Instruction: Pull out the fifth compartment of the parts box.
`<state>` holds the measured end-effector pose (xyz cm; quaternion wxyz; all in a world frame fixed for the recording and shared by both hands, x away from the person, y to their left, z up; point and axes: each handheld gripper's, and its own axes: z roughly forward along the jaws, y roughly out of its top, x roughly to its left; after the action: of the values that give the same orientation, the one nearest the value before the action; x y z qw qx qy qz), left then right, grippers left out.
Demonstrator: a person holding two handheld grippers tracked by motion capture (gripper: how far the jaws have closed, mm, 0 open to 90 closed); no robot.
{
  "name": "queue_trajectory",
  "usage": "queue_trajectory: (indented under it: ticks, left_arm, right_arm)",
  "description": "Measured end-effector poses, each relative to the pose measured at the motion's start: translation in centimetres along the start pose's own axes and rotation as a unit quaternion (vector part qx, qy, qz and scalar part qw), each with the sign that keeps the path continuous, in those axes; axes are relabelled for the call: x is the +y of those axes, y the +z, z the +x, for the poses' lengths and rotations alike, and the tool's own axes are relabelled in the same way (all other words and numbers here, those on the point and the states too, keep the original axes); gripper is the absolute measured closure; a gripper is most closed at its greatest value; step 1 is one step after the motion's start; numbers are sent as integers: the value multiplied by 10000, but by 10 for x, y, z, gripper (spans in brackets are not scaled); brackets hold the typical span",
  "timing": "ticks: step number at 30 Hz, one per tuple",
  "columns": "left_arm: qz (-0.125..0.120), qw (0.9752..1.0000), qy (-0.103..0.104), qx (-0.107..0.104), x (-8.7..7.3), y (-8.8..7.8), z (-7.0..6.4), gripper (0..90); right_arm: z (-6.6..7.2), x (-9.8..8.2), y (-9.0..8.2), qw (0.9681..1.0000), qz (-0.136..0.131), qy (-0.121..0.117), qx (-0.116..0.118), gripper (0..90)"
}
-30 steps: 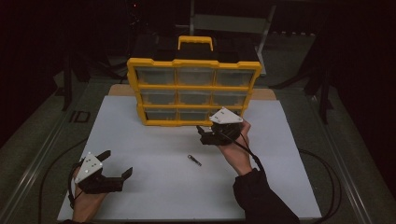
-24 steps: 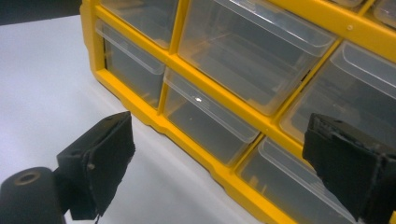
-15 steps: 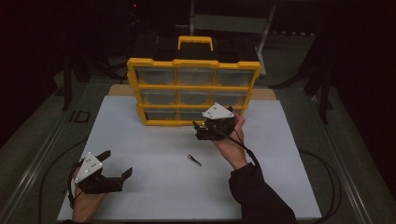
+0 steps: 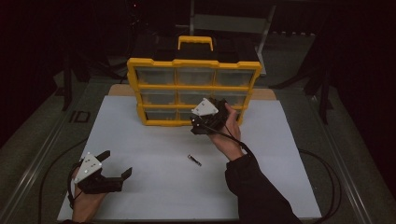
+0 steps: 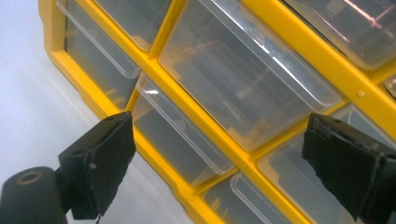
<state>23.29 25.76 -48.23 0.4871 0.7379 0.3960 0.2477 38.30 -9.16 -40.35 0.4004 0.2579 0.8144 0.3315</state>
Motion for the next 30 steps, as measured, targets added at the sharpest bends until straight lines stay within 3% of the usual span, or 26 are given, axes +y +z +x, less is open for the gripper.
queue_trajectory:
  ticks: [8, 14, 21, 29, 30]
  left_arm:
    - [4, 10000, -17, -23, 0, 0, 0, 0]
    - [13, 10000, -15, -34, -1, 1, 0, 0]
    - [30, 10000, -7, -44, -1, 1, -1, 0]
    - [36, 10000, -7, -59, -1, 1, -1, 0]
    - [39, 10000, -8, -63, -1, 1, -1, 0]
  right_arm:
    - [5, 7, 7, 9987, 118, -430, -236, 110]
    - [9, 11, 11, 9942, 167, -921, -535, 120]
    - [15, 18, 15, 9828, 239, -1549, -976, 137]
    - [21, 22, 21, 9633, 285, -2241, -1451, 147]
    - [21, 22, 22, 9578, 301, -2396, -1558, 154]
